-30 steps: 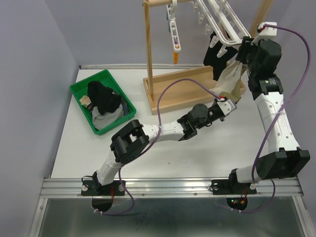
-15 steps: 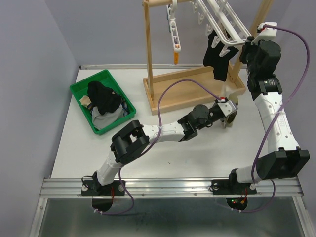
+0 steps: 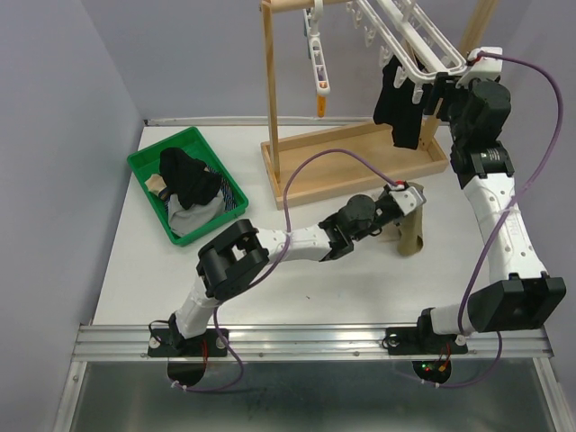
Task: Remove the underwear clipped to the hanger
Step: Place the bin on the hanger.
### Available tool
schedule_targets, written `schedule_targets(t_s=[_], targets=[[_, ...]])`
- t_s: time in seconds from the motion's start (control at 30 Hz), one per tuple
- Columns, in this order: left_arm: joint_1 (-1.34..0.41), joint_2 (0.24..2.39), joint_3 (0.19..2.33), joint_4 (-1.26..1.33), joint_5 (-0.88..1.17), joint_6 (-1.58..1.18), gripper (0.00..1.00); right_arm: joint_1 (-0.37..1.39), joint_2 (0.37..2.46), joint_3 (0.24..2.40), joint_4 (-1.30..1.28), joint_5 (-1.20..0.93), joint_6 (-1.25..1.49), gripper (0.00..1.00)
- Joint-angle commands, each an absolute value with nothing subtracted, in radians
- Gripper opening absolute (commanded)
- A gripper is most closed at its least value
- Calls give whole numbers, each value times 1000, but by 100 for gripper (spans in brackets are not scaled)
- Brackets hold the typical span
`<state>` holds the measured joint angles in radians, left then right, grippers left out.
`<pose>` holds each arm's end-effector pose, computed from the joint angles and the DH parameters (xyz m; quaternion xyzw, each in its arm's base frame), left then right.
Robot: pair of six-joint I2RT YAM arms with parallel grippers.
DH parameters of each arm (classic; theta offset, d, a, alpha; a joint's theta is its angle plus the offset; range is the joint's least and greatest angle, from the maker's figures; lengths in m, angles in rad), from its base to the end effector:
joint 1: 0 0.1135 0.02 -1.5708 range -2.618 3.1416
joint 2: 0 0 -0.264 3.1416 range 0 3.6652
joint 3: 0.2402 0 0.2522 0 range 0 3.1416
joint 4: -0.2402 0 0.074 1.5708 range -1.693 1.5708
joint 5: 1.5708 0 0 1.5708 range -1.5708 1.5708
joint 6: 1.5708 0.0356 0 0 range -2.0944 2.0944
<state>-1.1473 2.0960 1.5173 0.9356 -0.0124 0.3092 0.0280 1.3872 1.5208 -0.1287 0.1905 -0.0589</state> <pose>0.2030 -0.4492 0.2965 0.3758 0.4291 -0.3310 0.7517 0.3156 0.0021 0.4657 0.0369 0.7044 -0.0780 0.7045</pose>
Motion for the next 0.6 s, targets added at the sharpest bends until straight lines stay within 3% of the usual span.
schedule_targets(t_s=[0.0, 0.1, 0.17, 0.57], targets=[[-1137, 1939, 1454, 1009, -41, 310, 0, 38, 1333, 1494, -83, 195, -66, 78], [-1131, 1867, 1353, 1005, -37, 285, 0, 37, 1312, 1479, -97, 199, -66, 96], [-1129, 1815, 1316, 999, -41, 275, 0, 37, 1293, 1467, -112, 204, -69, 100], [-1069, 1493, 1030, 822, -118, 206, 0, 35, 1131, 1241, -251, 66, -135, 100]])
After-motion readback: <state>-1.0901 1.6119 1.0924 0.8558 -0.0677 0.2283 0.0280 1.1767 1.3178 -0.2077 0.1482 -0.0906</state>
